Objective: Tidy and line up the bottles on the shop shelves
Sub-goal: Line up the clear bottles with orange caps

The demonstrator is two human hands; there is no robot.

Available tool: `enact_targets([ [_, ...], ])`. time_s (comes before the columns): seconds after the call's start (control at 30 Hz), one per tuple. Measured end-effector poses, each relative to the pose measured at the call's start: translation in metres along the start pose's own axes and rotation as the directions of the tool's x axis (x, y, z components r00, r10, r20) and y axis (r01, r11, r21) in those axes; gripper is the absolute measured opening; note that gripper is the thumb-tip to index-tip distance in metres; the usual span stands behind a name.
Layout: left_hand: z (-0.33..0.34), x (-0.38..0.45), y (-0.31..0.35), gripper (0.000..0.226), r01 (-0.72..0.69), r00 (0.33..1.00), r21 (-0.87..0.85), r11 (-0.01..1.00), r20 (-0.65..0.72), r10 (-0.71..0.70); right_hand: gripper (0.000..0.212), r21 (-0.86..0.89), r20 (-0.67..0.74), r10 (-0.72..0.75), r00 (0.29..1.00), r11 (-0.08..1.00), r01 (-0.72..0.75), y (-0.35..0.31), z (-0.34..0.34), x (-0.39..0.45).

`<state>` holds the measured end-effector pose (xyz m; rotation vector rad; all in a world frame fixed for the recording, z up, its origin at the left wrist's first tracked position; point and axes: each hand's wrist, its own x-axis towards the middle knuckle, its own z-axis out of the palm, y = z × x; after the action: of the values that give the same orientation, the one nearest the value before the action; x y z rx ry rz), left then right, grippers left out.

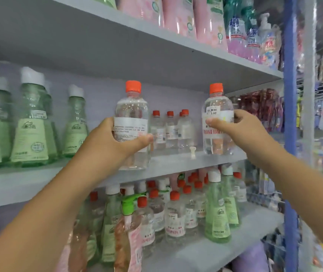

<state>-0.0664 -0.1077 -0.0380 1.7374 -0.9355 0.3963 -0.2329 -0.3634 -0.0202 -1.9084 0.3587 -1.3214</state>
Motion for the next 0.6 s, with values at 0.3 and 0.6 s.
enact_targets([
  [0.3,0.060,0.057,0.009,0.045,0.174,0.979,0.220,0.960,0.066,-0.193,0.079,-0.106,0.230,0.080,0.970,0.993,-0.056,0.108,0.016,0.121],
  [0.6,0.151,0.124,0.022,0.049,0.313,0.915,0.407,0.858,0.111,-0.387,0.047,-0.358,0.424,-0.052,0.904,0.908,0.220,0.137,0.032,0.181],
])
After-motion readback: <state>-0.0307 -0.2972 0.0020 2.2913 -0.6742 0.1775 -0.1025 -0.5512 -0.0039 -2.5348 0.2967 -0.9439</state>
